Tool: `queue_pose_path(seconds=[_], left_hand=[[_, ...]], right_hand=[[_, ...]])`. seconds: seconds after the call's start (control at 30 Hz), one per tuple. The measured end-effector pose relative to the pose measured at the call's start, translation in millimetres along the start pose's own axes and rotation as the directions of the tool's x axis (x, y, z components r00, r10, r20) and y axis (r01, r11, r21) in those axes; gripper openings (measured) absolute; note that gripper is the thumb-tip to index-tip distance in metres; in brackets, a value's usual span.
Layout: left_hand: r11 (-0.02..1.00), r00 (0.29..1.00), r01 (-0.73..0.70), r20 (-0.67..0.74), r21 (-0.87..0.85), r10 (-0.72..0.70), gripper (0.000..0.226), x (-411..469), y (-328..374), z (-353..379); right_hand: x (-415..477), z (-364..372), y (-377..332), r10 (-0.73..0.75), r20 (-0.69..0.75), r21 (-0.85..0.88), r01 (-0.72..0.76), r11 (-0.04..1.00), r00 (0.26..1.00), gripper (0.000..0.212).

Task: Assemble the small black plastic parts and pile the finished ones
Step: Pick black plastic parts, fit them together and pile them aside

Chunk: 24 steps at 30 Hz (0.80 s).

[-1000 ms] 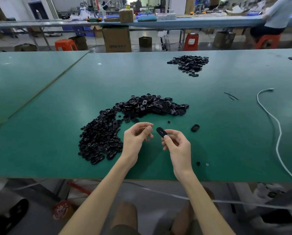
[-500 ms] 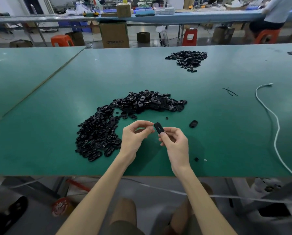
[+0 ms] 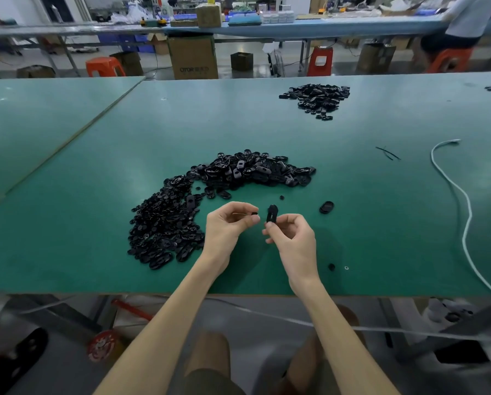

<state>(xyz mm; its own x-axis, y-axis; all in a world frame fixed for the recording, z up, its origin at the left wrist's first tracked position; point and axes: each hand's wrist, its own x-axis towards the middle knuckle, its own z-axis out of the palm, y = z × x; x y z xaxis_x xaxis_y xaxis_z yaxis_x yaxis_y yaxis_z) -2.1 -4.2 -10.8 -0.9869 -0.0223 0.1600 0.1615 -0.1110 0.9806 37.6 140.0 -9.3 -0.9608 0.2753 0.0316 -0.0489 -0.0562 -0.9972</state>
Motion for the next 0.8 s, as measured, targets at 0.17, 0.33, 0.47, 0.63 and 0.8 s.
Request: queue_pose_path(seconds=[0.17,0.33,0.47,0.63,0.8], left_hand=[[0.998,1.000,0.014,0.001,-0.055,-0.014,0.016,-1.0,2.1,0.0],[0.997,0.998,0.016,0.063,-0.070,-0.011,0.011,-1.7,3.0,0.4],[0.999,0.994,0.027,0.103,-0.026,-0.024,0.014,-1.5,2.1,1.7],[1.000,0.992,-0.001,0.124,-0.004,0.002,0.009,-2.1,2.7,2.4],[1.000,0.989,0.003,0.147,0.022,-0.006,0.007,-2.8,3.1,3.7]], right_hand=[[0.2,-1.3,0.0,0.015,-0.009,-0.025,-0.015,1.000,1.000,0.012],[-1.0,-1.5,0.6,0.017,-0.015,-0.048,-0.018,0.999,1.000,0.015],[0.2,-2.9,2.0,0.020,0.013,-0.057,-0.019,0.998,1.000,0.018],[0.7,-3.6,3.8,-0.021,0.025,-0.066,0.022,0.998,0.999,0.019],[0.8,-3.8,5.0,-0.036,0.031,-0.058,0.038,0.998,0.999,0.021]])
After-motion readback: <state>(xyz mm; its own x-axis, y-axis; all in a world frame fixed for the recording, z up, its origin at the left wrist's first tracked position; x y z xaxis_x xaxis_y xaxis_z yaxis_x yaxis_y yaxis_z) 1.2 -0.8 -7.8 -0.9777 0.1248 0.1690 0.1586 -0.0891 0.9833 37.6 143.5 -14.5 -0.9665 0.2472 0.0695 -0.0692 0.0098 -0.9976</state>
